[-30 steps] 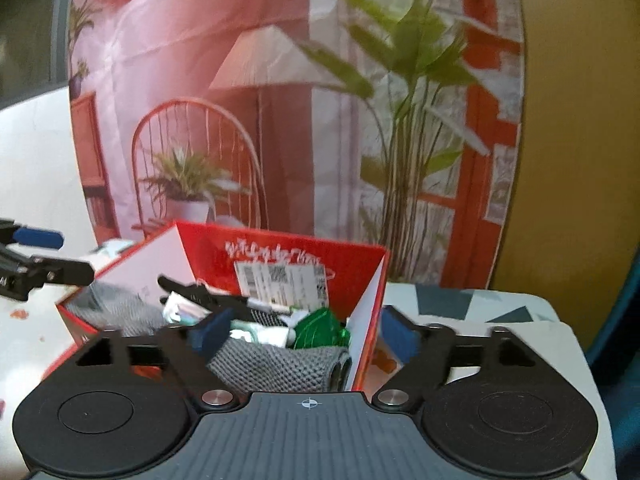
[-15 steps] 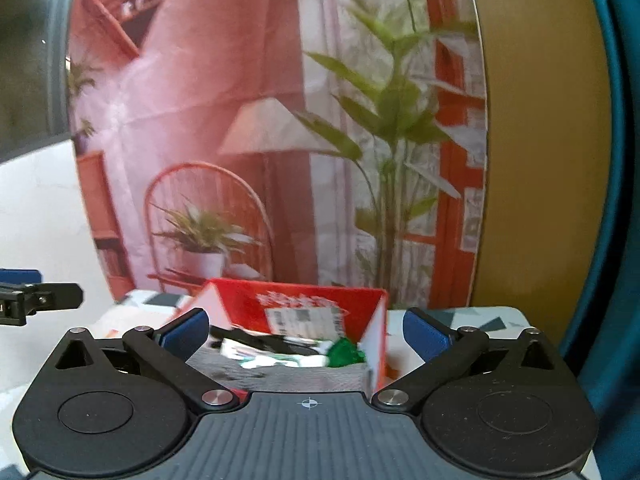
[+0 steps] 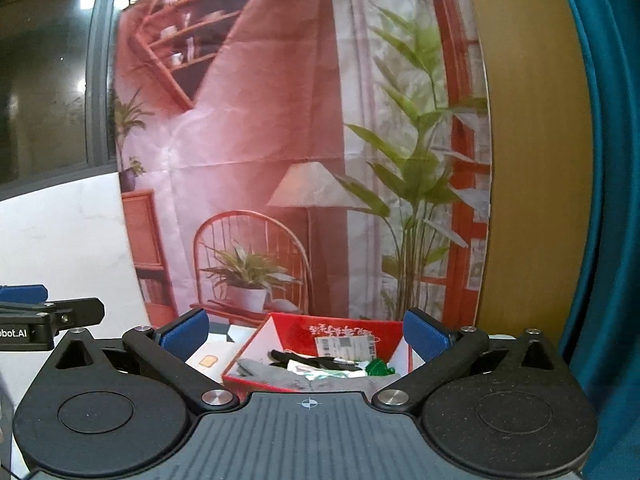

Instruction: Organize soft objects

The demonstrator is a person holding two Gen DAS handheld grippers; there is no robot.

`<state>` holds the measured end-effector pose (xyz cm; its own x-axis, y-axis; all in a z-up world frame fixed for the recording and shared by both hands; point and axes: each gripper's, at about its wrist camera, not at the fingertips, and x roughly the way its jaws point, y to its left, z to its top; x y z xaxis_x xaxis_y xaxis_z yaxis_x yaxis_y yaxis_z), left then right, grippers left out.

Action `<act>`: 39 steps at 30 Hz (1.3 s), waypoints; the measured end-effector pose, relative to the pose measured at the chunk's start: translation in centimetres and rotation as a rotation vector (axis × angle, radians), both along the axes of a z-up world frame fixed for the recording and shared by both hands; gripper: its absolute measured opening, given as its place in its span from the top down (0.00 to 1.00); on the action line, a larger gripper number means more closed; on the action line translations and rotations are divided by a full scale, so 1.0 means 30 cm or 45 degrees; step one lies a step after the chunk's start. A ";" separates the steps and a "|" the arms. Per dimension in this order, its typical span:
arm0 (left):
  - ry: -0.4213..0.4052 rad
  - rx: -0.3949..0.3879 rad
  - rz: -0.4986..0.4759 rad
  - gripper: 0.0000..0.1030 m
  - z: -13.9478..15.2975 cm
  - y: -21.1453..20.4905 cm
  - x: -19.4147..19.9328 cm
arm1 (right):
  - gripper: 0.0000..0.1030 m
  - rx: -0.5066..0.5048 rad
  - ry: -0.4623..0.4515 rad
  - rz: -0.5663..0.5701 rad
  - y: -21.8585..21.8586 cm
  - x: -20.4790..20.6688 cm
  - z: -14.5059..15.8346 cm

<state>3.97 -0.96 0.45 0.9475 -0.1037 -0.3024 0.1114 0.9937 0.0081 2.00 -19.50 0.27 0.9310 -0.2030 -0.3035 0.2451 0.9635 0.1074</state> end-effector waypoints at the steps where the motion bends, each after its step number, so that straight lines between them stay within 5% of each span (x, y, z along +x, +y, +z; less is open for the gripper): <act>1: -0.009 0.006 0.007 0.00 -0.001 0.002 -0.010 | 0.00 -0.004 -0.001 0.005 0.016 -0.015 0.005; 39: -0.024 0.045 0.096 0.00 0.012 -0.002 -0.045 | 0.00 -0.007 0.014 -0.101 0.051 -0.081 0.019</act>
<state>2.62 -1.03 0.80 0.9577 -0.0212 -0.2869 0.0354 0.9984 0.0443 -0.42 -17.99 0.85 0.9087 -0.2774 -0.3120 0.3216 0.9416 0.0995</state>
